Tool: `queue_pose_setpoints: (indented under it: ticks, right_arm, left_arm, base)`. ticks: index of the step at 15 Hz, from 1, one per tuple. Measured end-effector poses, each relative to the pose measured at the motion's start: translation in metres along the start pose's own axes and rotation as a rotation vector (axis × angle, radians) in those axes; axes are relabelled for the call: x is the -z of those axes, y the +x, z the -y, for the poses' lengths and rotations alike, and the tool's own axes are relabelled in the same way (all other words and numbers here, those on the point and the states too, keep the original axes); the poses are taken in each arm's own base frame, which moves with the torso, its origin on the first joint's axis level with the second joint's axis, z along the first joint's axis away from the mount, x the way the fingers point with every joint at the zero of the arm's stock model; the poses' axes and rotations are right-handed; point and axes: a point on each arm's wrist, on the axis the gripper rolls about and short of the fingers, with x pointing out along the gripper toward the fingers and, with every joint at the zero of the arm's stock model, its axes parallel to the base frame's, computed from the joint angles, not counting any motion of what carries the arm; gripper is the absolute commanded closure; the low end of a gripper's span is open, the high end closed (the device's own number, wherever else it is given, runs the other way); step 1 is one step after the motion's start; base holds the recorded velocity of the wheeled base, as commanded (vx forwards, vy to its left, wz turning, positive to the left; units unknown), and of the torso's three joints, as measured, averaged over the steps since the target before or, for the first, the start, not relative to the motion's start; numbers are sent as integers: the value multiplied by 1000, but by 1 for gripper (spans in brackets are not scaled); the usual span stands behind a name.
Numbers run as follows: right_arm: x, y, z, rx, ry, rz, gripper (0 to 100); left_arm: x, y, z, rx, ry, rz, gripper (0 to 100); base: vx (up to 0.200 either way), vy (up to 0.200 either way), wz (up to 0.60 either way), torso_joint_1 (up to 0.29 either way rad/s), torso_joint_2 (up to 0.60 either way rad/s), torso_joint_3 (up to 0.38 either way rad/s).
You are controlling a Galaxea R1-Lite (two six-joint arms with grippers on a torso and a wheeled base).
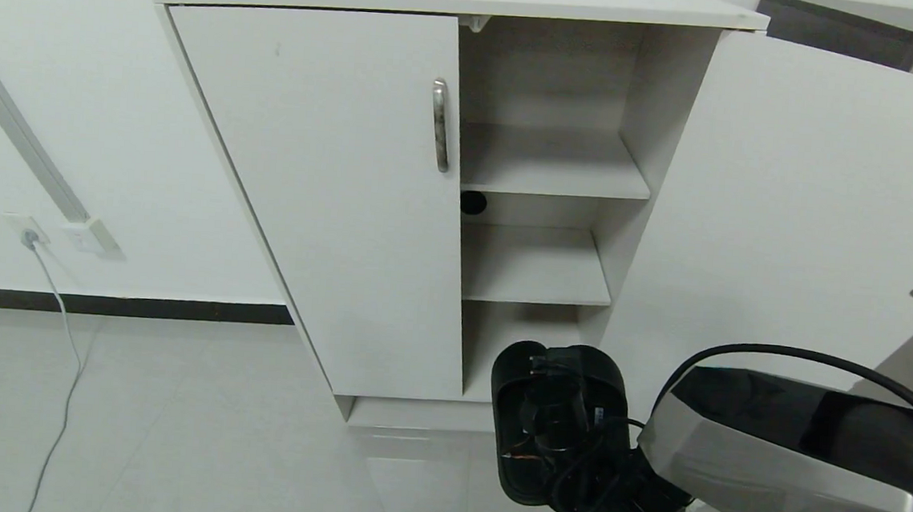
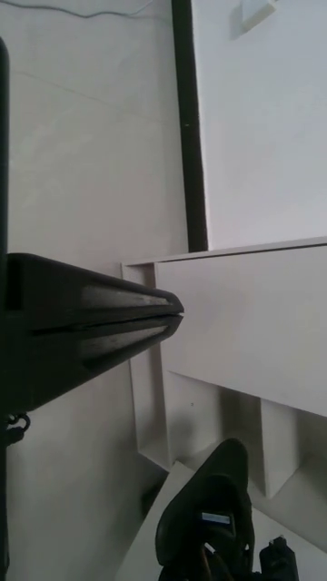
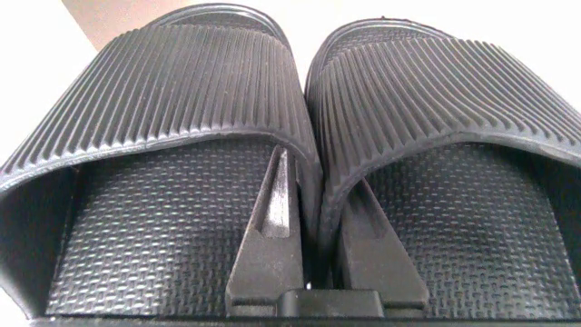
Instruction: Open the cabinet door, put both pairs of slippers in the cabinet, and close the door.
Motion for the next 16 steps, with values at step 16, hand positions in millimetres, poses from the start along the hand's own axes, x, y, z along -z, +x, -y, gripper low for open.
queue_pose_setpoints:
  ticks: [16]
  right_arm:
    - [-7,9,2,-16,37,271,100]
  left_arm:
    - [0,0,0,-1,-1,3,100]
  base:
    - [13,0,0,1,1,-15]
